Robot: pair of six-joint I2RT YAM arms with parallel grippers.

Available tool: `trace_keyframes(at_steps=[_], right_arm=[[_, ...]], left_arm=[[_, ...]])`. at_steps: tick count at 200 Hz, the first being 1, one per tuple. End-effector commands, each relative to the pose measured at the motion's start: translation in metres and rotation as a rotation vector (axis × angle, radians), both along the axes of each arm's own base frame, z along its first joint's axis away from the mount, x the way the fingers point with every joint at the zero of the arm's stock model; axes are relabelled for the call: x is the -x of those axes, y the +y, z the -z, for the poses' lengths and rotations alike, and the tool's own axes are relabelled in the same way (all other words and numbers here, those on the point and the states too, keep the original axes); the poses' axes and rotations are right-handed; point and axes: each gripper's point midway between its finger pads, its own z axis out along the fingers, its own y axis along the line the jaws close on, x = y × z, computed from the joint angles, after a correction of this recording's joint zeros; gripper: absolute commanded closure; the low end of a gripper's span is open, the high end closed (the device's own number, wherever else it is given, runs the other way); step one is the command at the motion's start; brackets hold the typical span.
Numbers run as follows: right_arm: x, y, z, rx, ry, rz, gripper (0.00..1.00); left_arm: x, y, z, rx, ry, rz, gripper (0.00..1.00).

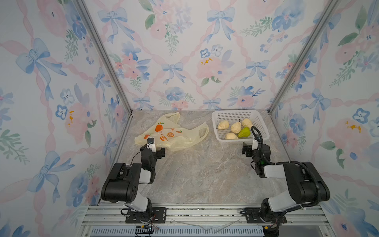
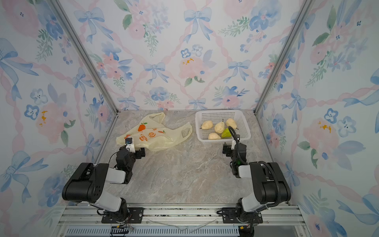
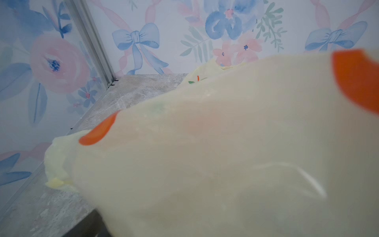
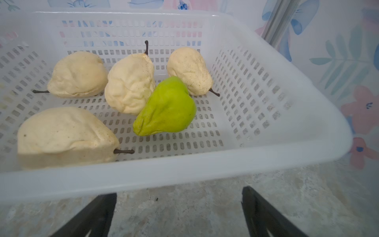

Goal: Place the pears into plastic bags & tie knots
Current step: Move the plastic bag to the center of the board.

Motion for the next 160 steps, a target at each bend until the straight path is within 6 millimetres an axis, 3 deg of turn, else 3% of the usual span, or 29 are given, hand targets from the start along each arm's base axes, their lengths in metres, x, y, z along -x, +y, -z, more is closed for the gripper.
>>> trace_keyframes(at_steps=[1,126,160], right_arm=[[-0.007,0.002,-0.011,-0.009,-0.032,-0.014,0.04],[-0.006,0.001,-0.011,-0.016,-0.036,-0.013,0.04],[0.003,-0.009,-0.041,-0.007,-0.073,0.050,0.04]], left_arm=[[-0.004,0.000,-0.008,-0.004,-0.029,0.009,0.02],[-0.004,0.000,-0.009,-0.003,-0.029,0.009,0.02],[-0.004,0.006,-0.012,0.000,-0.033,-0.030,0.02]])
